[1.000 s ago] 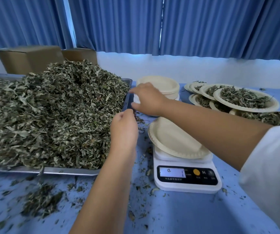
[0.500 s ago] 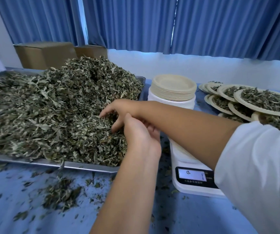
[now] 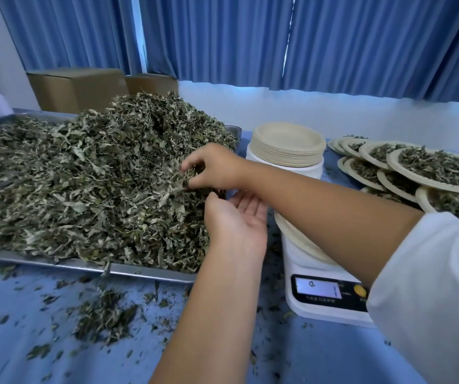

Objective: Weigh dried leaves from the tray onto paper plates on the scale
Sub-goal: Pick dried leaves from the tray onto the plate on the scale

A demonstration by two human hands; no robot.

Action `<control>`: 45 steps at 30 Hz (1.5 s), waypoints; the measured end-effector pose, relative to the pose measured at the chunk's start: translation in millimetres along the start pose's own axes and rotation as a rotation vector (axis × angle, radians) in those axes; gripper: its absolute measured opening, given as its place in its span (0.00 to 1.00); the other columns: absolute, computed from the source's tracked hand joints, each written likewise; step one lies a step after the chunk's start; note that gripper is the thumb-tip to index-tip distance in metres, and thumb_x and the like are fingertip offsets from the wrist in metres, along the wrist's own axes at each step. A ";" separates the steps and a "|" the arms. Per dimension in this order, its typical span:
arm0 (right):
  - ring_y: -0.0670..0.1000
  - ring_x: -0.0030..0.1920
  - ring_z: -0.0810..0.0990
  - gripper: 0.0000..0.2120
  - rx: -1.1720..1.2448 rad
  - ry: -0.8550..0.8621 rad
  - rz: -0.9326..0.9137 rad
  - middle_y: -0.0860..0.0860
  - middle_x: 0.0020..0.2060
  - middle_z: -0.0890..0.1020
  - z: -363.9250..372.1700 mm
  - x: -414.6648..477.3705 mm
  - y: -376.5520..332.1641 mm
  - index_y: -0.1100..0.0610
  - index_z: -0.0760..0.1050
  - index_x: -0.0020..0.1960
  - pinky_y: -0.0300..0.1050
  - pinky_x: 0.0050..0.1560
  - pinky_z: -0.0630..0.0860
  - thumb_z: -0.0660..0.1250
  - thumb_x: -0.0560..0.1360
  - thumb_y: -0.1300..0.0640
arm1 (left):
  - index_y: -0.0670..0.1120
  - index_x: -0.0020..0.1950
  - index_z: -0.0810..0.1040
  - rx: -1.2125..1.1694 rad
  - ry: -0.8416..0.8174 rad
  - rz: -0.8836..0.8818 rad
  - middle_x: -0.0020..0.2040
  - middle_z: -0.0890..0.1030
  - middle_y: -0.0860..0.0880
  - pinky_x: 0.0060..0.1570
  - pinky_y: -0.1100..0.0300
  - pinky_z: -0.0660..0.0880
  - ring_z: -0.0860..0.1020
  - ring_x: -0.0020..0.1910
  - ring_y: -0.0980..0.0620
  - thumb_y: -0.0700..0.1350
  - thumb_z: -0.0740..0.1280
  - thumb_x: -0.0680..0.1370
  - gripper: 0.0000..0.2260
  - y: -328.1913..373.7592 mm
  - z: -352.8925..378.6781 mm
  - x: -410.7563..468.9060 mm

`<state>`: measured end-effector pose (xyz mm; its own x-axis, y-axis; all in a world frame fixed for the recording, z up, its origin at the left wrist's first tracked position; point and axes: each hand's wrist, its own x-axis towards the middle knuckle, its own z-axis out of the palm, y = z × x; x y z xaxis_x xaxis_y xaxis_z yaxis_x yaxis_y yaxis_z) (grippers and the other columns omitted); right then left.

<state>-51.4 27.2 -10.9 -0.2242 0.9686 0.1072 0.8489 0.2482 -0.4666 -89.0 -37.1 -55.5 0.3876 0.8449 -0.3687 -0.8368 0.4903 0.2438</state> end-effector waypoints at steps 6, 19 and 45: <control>0.46 0.50 0.71 0.16 0.164 0.098 -0.004 0.58 0.59 0.79 -15.0 -16.7 -0.3 0.60 0.77 0.62 0.36 0.51 0.66 0.70 0.75 0.61 | 0.32 0.68 0.65 -0.122 -0.053 -0.015 0.63 0.73 0.35 0.67 0.47 0.67 0.71 0.66 0.39 0.52 0.49 0.83 0.25 9.0 -1.6 -2.6; 0.41 0.41 0.74 0.17 0.309 0.217 0.056 0.40 0.38 0.75 -19.5 -15.3 5.8 0.55 0.80 0.57 0.38 0.48 0.69 0.75 0.70 0.54 | 0.32 0.66 0.67 -0.150 -0.096 0.023 0.60 0.75 0.35 0.62 0.47 0.71 0.74 0.62 0.39 0.51 0.49 0.83 0.24 8.7 -1.5 -9.1; 0.43 0.41 0.79 0.17 0.643 0.424 0.353 0.47 0.42 0.81 -94.2 -158.0 90.6 0.53 0.80 0.52 0.37 0.41 0.78 0.79 0.65 0.54 | 0.32 0.61 0.70 0.010 -0.120 0.086 0.54 0.78 0.35 0.55 0.49 0.74 0.78 0.54 0.40 0.51 0.50 0.83 0.23 -7.3 -1.3 -7.3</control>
<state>106.0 -102.1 12.6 0.3105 0.9427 0.1223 0.3696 -0.0011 -0.9292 -86.2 -47.2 -55.8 0.3583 0.9033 -0.2359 -0.8654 0.4161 0.2790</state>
